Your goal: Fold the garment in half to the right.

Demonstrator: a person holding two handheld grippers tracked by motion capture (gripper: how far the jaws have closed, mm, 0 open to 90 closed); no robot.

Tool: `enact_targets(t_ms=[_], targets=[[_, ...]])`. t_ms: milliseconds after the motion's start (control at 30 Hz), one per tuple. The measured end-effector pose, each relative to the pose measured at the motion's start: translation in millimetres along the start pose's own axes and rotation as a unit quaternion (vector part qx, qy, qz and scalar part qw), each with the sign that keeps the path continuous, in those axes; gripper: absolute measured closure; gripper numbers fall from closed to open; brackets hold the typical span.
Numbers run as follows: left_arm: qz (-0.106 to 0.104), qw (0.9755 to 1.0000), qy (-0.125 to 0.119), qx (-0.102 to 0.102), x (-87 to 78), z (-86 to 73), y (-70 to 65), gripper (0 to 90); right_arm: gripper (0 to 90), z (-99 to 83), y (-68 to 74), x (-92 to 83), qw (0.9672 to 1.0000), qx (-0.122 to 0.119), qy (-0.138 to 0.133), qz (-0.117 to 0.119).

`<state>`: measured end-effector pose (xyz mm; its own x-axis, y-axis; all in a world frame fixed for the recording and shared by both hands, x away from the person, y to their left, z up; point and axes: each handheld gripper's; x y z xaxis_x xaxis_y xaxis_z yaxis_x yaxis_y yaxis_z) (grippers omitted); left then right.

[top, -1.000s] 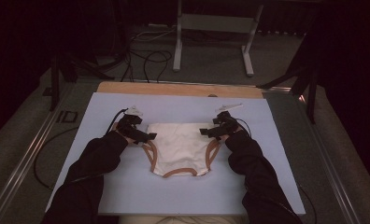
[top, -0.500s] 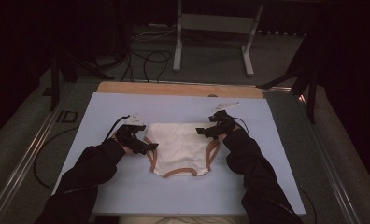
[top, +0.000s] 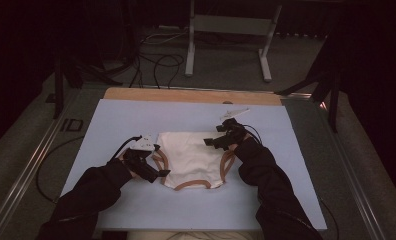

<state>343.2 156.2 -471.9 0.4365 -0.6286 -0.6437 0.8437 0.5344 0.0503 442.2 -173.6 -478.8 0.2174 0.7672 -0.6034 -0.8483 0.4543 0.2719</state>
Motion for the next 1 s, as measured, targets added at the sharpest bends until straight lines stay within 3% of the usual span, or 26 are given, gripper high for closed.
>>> enact_targets(t_ms=[200, 267, 433, 700, 1000], targets=[[-0.008, 0.9999, 0.014, 0.001, -1.7, -3.6, -10.2, 0.5, 12.9, 3.9, 5.4, 6.5, 0.9999, -0.011, 0.005, 0.007], [-0.024, 0.9996, 0.015, -0.002, -1.9, -4.2, -13.4, 0.5, 12.9, 5.4, 6.8, 9.0, 0.9999, -0.014, 0.004, 0.008], [-0.022, 0.9994, 0.011, 0.023, -1.1, -8.9, -23.0, 0.5, 12.9, 9.2, 11.6, 15.3, 0.9996, -0.024, 0.006, 0.013], [-0.029, 0.9978, 0.032, 0.049, 8.8, -19.7, -32.9, 2.0, 12.9, 11.6, 15.4, 26.2, 0.9993, -0.021, 0.019, 0.024], [-0.014, 0.994, 0.032, 0.104, 15.3, -25.9, -41.6, 17.7, 13.1, 14.7, 20.9, 34.4, 0.9988, -0.024, 0.025, 0.036]])
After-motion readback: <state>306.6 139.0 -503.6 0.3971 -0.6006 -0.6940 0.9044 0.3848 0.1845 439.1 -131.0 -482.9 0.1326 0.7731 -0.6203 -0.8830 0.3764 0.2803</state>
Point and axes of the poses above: each handheld gripper's, and its own axes: x roughly forward along the jaws, z roughly out of its top, y roughly to its left, and after that the axes turned 10 degrees about z, right-handed
